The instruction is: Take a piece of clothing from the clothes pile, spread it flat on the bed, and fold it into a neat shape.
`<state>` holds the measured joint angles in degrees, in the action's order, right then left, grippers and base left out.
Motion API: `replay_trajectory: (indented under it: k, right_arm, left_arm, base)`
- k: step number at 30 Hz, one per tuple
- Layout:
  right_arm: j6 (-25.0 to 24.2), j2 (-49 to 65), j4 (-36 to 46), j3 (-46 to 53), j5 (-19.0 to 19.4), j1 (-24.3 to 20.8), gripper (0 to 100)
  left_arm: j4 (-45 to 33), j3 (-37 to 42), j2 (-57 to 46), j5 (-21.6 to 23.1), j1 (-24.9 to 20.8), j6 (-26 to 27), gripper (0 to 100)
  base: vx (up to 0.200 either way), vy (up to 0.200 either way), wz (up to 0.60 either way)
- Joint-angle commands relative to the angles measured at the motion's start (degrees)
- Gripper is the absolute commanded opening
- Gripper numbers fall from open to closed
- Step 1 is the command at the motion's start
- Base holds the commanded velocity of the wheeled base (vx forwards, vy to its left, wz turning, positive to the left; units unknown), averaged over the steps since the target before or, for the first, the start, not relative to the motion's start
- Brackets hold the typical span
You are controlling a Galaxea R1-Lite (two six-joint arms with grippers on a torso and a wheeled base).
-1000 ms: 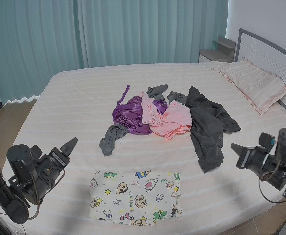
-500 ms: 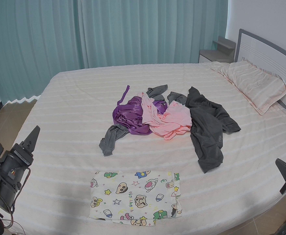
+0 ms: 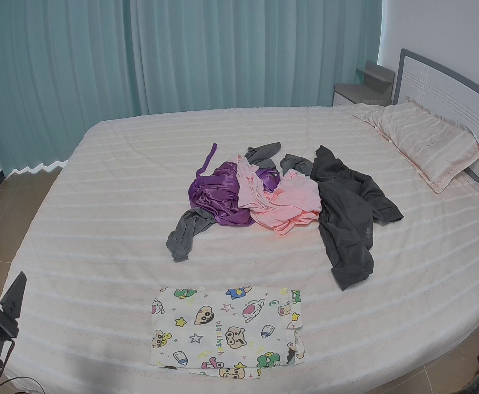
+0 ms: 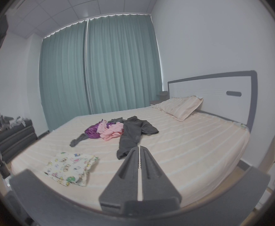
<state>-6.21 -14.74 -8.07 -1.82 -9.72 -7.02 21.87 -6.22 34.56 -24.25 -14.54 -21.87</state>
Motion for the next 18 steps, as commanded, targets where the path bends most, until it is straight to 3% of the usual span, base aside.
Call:
replay_trajectory:
  k: [1, 5, 7, 11, 13, 15, 17, 18]
  right_arm:
    - [7.5, 12.2, 8.0, 0.5, 0.0, 7.6, 0]
    - [7.6, 12.1, 9.3, -0.1, -1.9, 7.6, 0]
    - [7.6, 12.1, 9.7, -0.3, -5.7, 7.6, 0]
    - [7.5, 12.1, 9.5, -0.3, -6.3, 7.6, 0]
    - [7.4, 12.1, 9.3, -0.1, -5.6, 7.6, 0]
    - [7.6, 13.0, 9.6, -0.1, -2.2, 7.5, 0]
    - [7.3, 14.2, 9.6, 0.1, 4.4, 7.0, 0]
    - [7.2, 14.6, 9.6, 0.1, 5.7, 6.8, 0]
  left_arm:
    - [-14.6, -4.7, -21.1, -1.4, 5.2, 3.5, 100]
    - [-14.9, -4.3, -22.6, -1.4, 10.3, 5.5, 100]
    - [-17.5, -4.0, -26.3, -1.2, 13.9, 10.1, 100]
    - [-20.9, -3.8, -30.6, -1.2, 14.4, 14.3, 100]
    - [-23.4, -3.3, -34.0, -1.3, 14.5, 16.8, 100]
    - [-23.2, -1.6, -34.6, -1.4, 14.4, 17.7, 100]
    - [-22.2, 0.3, -34.6, -1.3, 14.4, 17.7, 100]
    - [-22.0, 0.9, -34.6, -1.3, 14.4, 17.8, 100]
  base:
    - [0.000, 0.000, 0.00]
    - [0.000, 0.000, 0.00]
    - [0.000, 0.000, 0.00]
    - [0.000, 0.000, 0.00]
    - [0.000, 0.000, 0.00]
    - [0.000, 0.000, 0.00]
    - [0.000, 0.000, 0.00]
    - [0.000, 0.000, 0.00]
